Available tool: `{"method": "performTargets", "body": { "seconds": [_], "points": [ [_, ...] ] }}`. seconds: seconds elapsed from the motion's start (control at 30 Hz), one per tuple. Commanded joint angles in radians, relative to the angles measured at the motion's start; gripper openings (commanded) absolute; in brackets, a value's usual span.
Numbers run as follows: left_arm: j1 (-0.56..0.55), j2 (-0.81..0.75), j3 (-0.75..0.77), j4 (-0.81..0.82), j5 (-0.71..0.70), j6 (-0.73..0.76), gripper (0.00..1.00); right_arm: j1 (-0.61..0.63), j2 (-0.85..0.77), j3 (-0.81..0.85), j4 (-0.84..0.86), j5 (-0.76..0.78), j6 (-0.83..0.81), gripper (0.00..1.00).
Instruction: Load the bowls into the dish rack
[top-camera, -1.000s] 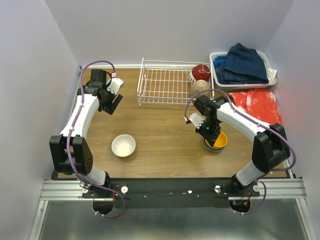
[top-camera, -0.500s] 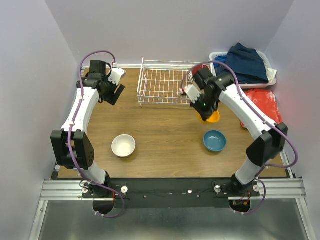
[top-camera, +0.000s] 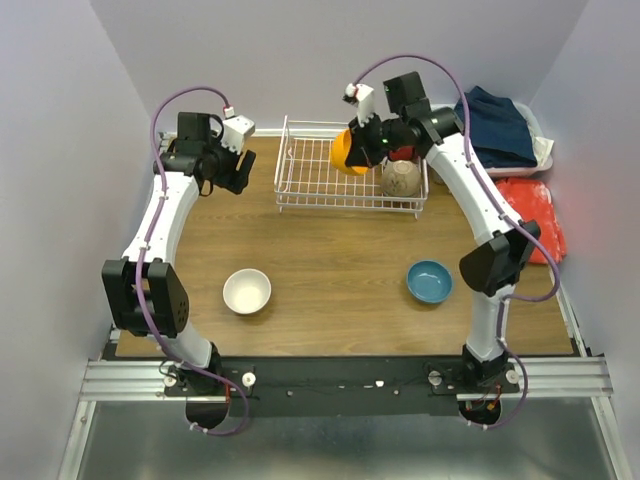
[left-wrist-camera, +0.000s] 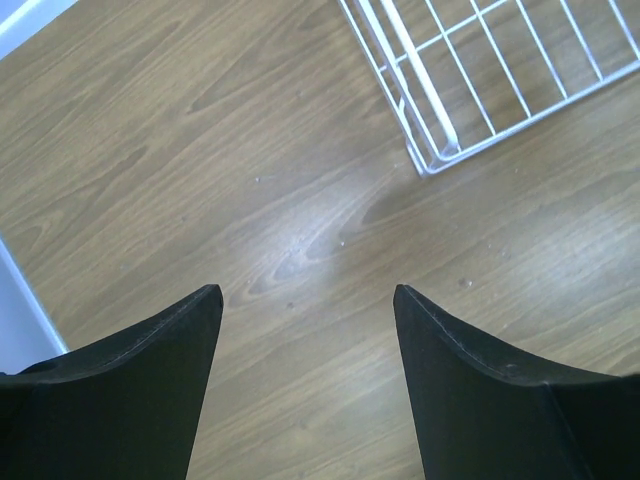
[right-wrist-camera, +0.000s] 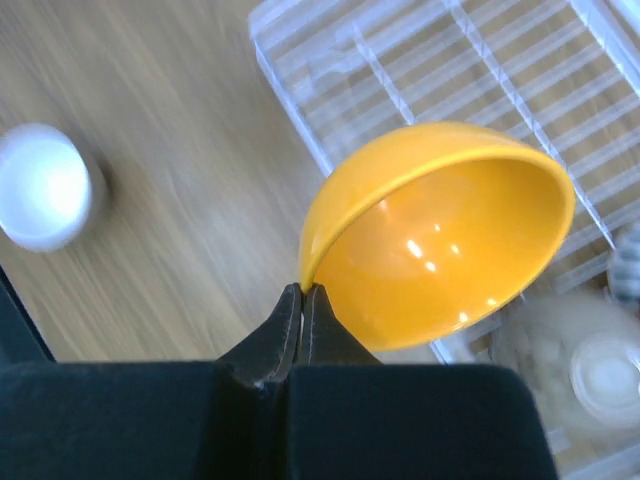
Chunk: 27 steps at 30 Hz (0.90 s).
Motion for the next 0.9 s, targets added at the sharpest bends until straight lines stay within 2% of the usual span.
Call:
{"method": "performTargets", "body": {
  "seconds": [0.0, 0.03, 0.07, 0.1, 0.13, 0.23, 0.37, 0.47, 0.63, 0.87],
  "points": [
    [-0.007, 0.026, -0.040, 0.090, 0.025, -0.110, 0.78, -0.130, -0.036, -0.285, 0.673, -0.353, 0.440, 0.01],
    [-0.007, 0.027, -0.054, 0.095, 0.016, -0.118, 0.78, -0.145, -0.019, -0.301, 0.860, -0.387, 0.507, 0.01],
    [-0.007, 0.024, -0.058, 0.095, 0.007, -0.127, 0.77, -0.171, 0.002, -0.309, 0.944, -0.438, 0.576, 0.00],
    [-0.007, 0.019, -0.065, 0.089, -0.007, -0.135, 0.78, -0.182, 0.062, -0.307, 1.022, -0.461, 0.714, 0.01],
    [-0.007, 0.013, -0.080, 0.087, -0.009, -0.144, 0.78, -0.191, 0.091, -0.292, 1.167, -0.479, 0.781, 0.00],
    [-0.007, -0.023, -0.145, 0.087, 0.011, -0.132, 0.78, -0.201, 0.223, -0.211, 1.338, -0.512, 0.933, 0.01],
    [-0.013, -0.051, -0.198, 0.094, 0.017, -0.127, 0.77, -0.196, 0.398, -0.059, 1.423, -0.495, 1.021, 0.00],
    [-0.022, -0.031, -0.186, 0.010, 0.011, -0.112, 0.77, -0.197, 0.501, 0.024, 1.464, -0.478, 1.050, 0.01],
    [-0.027, -0.004, -0.173, -0.049, -0.009, -0.074, 0.77, -0.196, 0.591, 0.055, 1.564, -0.464, 1.109, 0.00],
    [-0.028, 0.078, -0.057, -0.100, -0.033, -0.068, 0.77, -0.194, 0.679, 0.085, 1.569, -0.440, 1.109, 0.00]
  ]
}}
